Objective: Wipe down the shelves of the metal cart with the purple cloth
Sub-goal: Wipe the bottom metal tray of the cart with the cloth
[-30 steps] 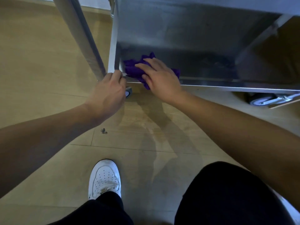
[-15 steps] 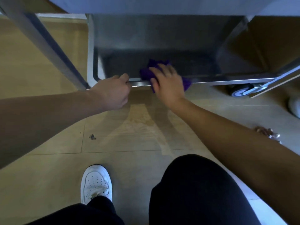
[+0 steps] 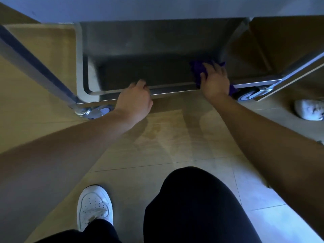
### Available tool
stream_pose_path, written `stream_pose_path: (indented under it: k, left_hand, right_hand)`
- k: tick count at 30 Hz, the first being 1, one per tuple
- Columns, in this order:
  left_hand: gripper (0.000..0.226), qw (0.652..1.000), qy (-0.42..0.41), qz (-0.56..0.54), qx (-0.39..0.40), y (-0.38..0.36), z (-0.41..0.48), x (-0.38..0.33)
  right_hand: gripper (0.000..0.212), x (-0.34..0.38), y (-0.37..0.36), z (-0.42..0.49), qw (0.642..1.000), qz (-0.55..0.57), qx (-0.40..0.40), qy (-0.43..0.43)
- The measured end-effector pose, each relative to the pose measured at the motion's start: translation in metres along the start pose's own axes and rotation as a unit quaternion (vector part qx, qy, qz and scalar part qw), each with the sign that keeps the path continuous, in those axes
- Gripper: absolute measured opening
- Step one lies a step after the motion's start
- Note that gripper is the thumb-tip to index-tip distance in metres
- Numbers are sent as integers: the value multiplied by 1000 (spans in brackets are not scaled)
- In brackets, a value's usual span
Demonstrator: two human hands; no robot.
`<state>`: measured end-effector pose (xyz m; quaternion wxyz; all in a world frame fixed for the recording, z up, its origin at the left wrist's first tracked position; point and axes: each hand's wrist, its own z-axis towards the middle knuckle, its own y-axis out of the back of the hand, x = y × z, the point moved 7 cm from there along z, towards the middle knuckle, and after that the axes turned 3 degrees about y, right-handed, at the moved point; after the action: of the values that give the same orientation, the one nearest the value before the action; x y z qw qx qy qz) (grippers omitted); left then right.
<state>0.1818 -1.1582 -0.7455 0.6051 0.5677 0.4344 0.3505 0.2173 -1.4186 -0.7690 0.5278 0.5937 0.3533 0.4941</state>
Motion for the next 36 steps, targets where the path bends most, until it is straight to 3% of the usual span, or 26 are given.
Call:
stream_pose_path:
  k: [2,6,10,14,17,19,24,28,30,33,35,36]
  left_hand:
    - [31,1000,22,-17,-12,-1,-1,1]
    - [33,999,33,-31,-30,-2,-7,4]
    - [38,998,23,-38,-33,-3,-9,7]
    - [37,998,22,-33,-41,-7,-8,4]
    - [40,999,14,-21,-48,-11,-6,-5]
    - [42,999,9,-22,-49,-13,-3,-12]
    - [43,999,8,-14,-42,-14,1,-25]
    - [44,999,-3,-11,-40,-13,-1,-24]
    - [45,999,-10,-9,-40,-13,0,-26]
    - [45,999,-3,-9,-38,-15,1,-30]
    - [45,999,-1,-5,-37,-16,2,-34]
    - [45,999,-8,0,-40,-15,3,-37]
  right_hand:
    - [47,36,-6,-7,1000,-12,7,26]
    - [45,138,-27,-34,979,39,66,188]
    - [43,136,-28,-25,962,89,101,236]
    - [44,49,-10,5,986,51,10,156]
    - [46,-4,-1,17,999,37,9,9]
    - [47,5,0,13,999,26,4,-25]
    - [45,95,-22,-17,977,54,52,198]
    - [44,78,-15,-15,955,93,74,273]
    - [43,37,-6,0,969,78,29,232]
    - [45,-27,8,20,997,50,-16,57]
    - [46,-37,9,20,998,34,-28,-49]
    - [46,-27,7,16,998,26,-31,-57]
